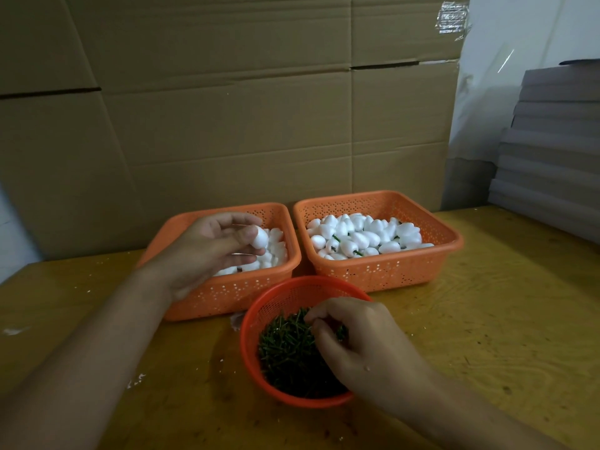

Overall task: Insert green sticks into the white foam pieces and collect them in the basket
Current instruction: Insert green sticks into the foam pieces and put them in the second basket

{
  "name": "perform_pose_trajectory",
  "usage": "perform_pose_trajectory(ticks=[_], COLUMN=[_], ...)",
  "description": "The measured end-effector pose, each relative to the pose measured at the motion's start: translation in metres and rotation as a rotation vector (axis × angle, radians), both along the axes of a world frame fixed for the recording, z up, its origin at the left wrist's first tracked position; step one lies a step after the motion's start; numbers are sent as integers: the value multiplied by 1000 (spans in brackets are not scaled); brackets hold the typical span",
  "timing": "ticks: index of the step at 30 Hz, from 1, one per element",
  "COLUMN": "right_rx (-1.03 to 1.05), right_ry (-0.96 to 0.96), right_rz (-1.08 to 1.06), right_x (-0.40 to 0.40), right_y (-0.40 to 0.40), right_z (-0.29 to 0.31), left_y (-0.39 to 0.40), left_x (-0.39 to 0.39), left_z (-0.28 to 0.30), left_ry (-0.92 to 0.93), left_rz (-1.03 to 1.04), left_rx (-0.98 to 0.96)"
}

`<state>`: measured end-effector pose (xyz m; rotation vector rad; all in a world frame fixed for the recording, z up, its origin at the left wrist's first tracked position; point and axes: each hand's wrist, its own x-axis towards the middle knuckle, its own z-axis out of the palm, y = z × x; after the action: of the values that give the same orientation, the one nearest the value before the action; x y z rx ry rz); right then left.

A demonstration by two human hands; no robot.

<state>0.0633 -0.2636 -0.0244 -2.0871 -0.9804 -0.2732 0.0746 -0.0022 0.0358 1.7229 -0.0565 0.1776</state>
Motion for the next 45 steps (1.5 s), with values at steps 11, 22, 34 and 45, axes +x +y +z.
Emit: perform_pose_trajectory(ticks=[11,22,34,45], right_rx=[-12,-26,-40,-448], right_ry=[2,-7,10,-122], right_rz=[-2,-13,-13,-203], right_x=[1,0,0,-4], right_y=[1,0,0,-8], right_z=[-2,0,1,7], left_y=[-37,-41,-62,-67], left_x=[-26,-29,-32,-33], left_z=[-11,-14,-10,-16], left_ry=[-194,-134,114,235], left_rz=[-155,-9,-73,-195], left_rx=[162,236,-288,-508])
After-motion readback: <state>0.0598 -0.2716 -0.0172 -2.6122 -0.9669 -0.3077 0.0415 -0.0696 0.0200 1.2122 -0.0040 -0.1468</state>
